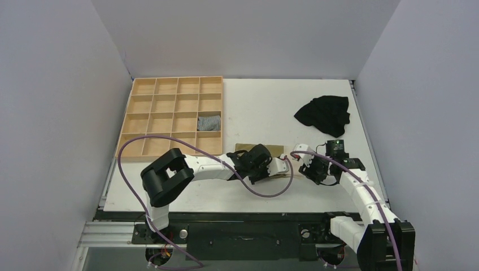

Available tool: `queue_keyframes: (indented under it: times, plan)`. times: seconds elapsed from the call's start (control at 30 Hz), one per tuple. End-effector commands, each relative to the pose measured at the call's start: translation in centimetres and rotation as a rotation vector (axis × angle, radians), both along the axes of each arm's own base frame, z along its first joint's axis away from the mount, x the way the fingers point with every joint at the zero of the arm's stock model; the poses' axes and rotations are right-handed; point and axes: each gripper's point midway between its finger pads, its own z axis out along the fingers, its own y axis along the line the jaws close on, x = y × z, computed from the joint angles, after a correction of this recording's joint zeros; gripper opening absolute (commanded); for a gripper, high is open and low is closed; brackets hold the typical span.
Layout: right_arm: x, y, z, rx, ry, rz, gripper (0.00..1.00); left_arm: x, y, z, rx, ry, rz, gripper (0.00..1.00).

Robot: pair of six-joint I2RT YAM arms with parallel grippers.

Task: Roll the underwear
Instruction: Fold the underwear at the center of the board.

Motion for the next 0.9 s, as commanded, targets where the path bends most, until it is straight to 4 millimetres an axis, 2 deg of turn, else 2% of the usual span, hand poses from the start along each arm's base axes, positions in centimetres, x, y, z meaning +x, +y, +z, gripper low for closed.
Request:
queue_keyframes:
  times: [0.0,0.07,0.1,0.3,0.33,0.43,0.57,0.67,0.87]
  plan:
    - [1.8,0.8,0.5,-0.018,-0.111,0.057,0.45,-0.4,-0.5,0.0,-0.069,0.037,-0.038,0.01]
    - [1.8,1.1,0.2,-0.014,-0.099,0.045,0.45,-0.3,-0.5,-0.1,-0.075,0.033,-0.040,0.12]
    - [1.8,1.2,0.1,-0.016,-0.099,0.043,0.45,-0.4,-0.4,-0.3,-0.073,0.032,-0.042,0.21]
    - [1.8,1.3,0.0,-0.006,-0.086,0.022,0.45,0.0,0.0,0.2,-0.116,0.040,-0.028,0.51]
    - [1.9,1.3,0.0,-0.009,-0.087,0.023,0.45,-0.1,0.2,0.2,-0.118,0.046,-0.026,0.61]
    - [1.5,1.2,-0.4,-0.022,-0.047,0.037,0.45,0.1,0.5,1.3,-0.153,0.067,-0.025,0.75]
    - [1.2,1.3,-0.6,-0.037,0.001,0.072,0.45,0.0,1.3,3.1,-0.197,0.124,-0.022,0.99]
    - [0.5,1.6,-1.1,-0.056,0.034,0.100,0.45,0.0,1.5,4.3,-0.218,0.146,-0.018,0.97]
    - [-0.2,2.0,-1.1,-0.063,0.049,0.121,0.44,-0.7,1.9,4.9,-0.227,0.191,-0.033,0.97]
